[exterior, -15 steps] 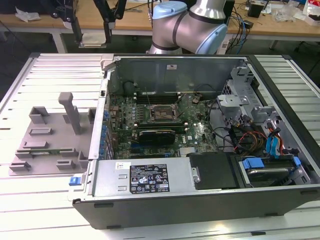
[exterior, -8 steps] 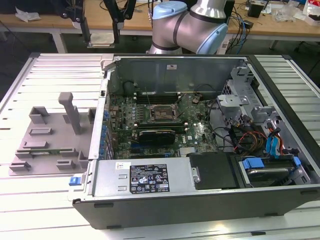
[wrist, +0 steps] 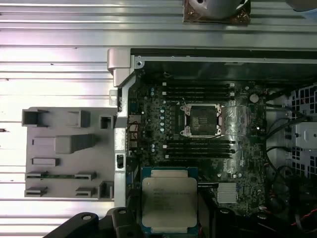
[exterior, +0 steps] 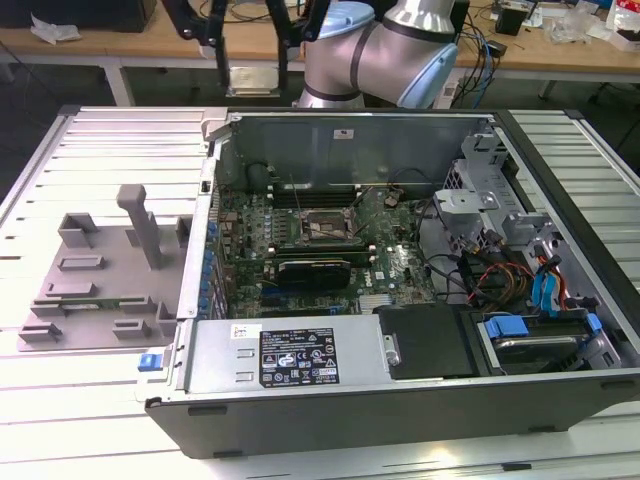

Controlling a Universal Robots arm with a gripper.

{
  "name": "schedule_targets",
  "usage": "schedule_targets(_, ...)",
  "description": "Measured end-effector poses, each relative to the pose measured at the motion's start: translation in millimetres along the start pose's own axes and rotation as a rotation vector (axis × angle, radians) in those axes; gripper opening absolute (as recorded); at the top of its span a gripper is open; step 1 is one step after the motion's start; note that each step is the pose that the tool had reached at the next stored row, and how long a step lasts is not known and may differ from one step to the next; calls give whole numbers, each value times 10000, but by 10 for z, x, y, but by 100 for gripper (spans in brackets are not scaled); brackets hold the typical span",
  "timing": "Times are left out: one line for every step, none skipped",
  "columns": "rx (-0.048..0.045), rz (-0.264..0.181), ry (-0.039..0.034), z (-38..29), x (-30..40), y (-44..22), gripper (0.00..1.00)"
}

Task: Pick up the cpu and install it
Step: 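Pick up the cpu and move it towards the insertion slot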

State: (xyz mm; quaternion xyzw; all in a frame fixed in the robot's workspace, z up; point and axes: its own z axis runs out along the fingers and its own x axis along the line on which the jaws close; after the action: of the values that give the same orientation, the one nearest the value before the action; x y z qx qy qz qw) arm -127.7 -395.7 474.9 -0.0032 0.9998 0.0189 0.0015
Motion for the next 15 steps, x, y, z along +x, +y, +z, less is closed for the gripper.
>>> schedule_targets(0,3,0,23,-40,-1,54)
schedule_targets(0,6,0,43,-72,-2,54)
schedule_targets(0,14,-1,82,-134,-4,54)
schedule_targets(1,26,-1,130,-214,-6,54)
schedule_targets(0,32,-2,167,-272,-8,54)
schedule_targets(1,46,-1,226,-359,-10,54)
schedule_targets(1,51,-2,259,-403,-11,54)
schedule_targets(1,59,-2,288,-442,-12,54)
schedule_targets(2,65,-2,309,-469,-13,54)
schedule_targets(1,69,-2,330,-492,-14,54)
schedule_targets(-1,76,-4,362,-521,-16,54)
schedule_targets(0,83,-3,394,-548,-17,54)
schedule_targets(1,92,-3,438,-590,-19,54)
schedule_targets(0,103,-4,506,-654,-22,54)
schedule_targets(1,107,-4,529,-675,-23,54)
